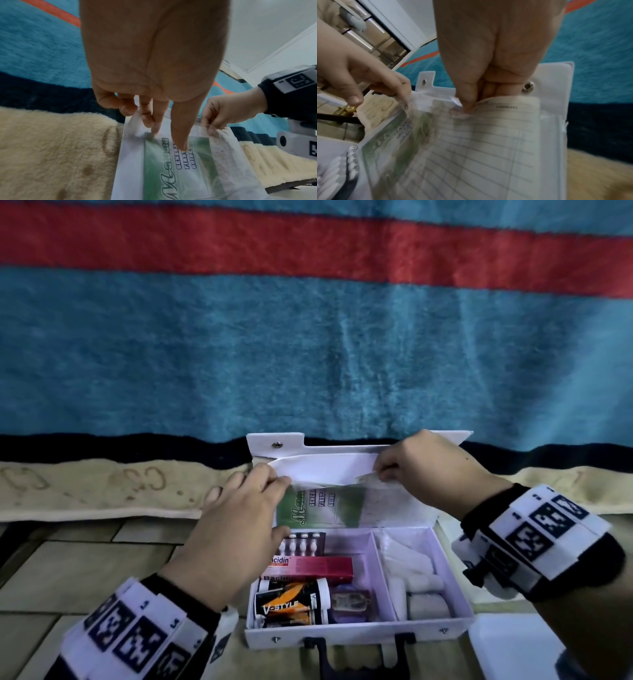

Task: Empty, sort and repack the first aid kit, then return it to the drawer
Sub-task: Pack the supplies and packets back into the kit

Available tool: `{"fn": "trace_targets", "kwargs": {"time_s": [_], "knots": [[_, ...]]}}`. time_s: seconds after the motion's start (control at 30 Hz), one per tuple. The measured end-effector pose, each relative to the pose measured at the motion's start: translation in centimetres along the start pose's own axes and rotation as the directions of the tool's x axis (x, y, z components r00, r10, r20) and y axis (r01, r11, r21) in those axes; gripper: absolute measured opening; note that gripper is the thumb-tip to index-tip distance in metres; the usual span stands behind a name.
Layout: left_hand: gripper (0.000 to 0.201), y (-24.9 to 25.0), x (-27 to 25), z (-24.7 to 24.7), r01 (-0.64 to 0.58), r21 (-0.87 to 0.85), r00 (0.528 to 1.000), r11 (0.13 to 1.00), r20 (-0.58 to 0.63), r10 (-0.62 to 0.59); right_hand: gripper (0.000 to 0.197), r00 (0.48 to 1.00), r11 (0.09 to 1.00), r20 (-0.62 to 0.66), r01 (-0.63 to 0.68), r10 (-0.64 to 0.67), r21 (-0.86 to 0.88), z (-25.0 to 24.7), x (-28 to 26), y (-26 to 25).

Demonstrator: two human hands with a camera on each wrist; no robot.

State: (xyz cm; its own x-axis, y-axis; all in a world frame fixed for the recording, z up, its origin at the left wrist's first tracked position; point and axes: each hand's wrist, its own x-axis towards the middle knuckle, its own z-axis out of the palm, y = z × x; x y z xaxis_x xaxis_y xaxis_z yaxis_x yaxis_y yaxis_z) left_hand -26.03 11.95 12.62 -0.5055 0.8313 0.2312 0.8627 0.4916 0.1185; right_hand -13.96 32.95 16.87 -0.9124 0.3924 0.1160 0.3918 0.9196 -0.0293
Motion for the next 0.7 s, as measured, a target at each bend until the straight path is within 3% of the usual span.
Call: {"fn": "trace_targets", "kwargs": {"time_s": [0.13,0.3,0.5,0.7], "knots": [[0.064,0.1,0.1,0.0,0.007,-0.002,1.0,1.0,0.0,-0.007,0.011,0.999,0.996,0.023,-0.035,0.033,0.085,0.0,-0.7,-0.3],[0.063,0.0,-0.1,-0.2,-0.002,-0.013,1.0,1.0,0.002,0.002,0.011,0.999,0.993,0.03,-0.02,0.024,-0.119,-0.9,-0.6,-0.9],[0.065,-0.2,-0.1,-0.2,-0.007,-0.004,1.0,1.0,0.011,0.007,0.008,0.995,0.996,0.045,-0.083,0.084,-0.021,-0.4,-0.5,-0.6],[0.068,-0.3,0.2,0.0,-0.016,0.014,1.0,1.0,0.016,0.015,0.013,0.996,0.988,-0.038,-0.086,0.082,-0.131,0.3,-1.1,-0.8]]}}
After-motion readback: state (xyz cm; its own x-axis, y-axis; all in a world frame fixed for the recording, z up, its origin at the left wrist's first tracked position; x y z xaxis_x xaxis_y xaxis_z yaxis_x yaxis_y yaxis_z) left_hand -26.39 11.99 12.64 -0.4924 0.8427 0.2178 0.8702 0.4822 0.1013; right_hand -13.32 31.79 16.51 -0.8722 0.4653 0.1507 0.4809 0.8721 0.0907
